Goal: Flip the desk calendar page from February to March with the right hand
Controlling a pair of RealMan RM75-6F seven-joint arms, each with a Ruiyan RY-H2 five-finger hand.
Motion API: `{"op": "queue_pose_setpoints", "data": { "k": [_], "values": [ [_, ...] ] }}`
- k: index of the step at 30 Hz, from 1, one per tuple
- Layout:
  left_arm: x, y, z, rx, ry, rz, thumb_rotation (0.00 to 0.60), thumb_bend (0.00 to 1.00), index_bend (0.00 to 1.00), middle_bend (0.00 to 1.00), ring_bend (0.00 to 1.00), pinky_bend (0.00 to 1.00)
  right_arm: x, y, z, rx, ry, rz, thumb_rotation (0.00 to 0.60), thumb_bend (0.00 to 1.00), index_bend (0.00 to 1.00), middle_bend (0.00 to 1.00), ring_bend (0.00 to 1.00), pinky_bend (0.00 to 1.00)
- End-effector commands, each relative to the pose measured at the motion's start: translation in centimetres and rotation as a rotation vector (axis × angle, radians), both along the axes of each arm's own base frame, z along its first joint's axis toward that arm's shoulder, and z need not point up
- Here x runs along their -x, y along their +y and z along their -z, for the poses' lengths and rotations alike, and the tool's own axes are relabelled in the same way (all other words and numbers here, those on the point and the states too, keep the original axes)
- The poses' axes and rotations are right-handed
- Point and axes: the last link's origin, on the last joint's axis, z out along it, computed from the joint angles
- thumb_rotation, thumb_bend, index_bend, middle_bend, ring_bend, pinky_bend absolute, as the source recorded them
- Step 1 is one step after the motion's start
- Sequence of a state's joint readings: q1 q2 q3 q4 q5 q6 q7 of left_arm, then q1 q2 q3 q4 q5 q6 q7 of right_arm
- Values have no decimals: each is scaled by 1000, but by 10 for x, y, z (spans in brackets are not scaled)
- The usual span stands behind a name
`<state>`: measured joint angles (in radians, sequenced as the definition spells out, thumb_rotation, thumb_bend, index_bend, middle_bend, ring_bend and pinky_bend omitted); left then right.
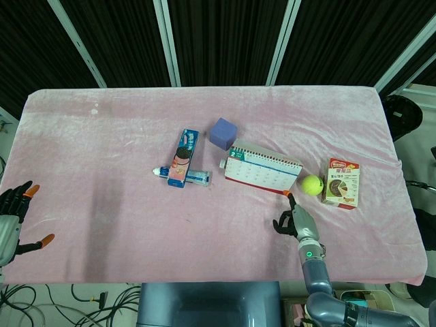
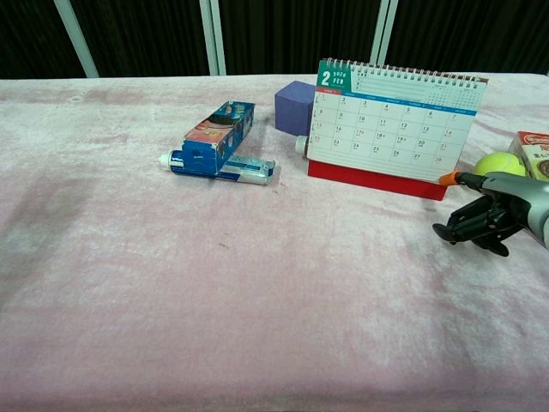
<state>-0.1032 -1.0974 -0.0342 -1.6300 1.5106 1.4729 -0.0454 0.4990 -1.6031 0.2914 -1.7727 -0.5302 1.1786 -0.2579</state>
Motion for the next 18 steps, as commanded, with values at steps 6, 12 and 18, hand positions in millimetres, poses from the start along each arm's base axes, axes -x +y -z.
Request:
{"op": "queue_pose_setpoints", "data": {
  "k": [6, 12, 18],
  "values": [
    [0, -1, 0, -1, -2, 1, 600, 0, 0, 0, 0, 0, 1, 0, 0, 1, 1, 2, 600, 366, 0, 646, 777, 833],
    [-1, -1, 0, 0, -2, 5, 600, 0, 0, 0, 0, 0, 2, 0, -2, 6, 2, 7, 600, 365, 0, 646, 777, 833],
    [-1, -1, 0, -1, -1, 7, 600, 0, 0, 0, 0, 0, 2, 0, -3, 5, 1, 7, 600, 366, 0, 646, 777, 833]
  ]
}}
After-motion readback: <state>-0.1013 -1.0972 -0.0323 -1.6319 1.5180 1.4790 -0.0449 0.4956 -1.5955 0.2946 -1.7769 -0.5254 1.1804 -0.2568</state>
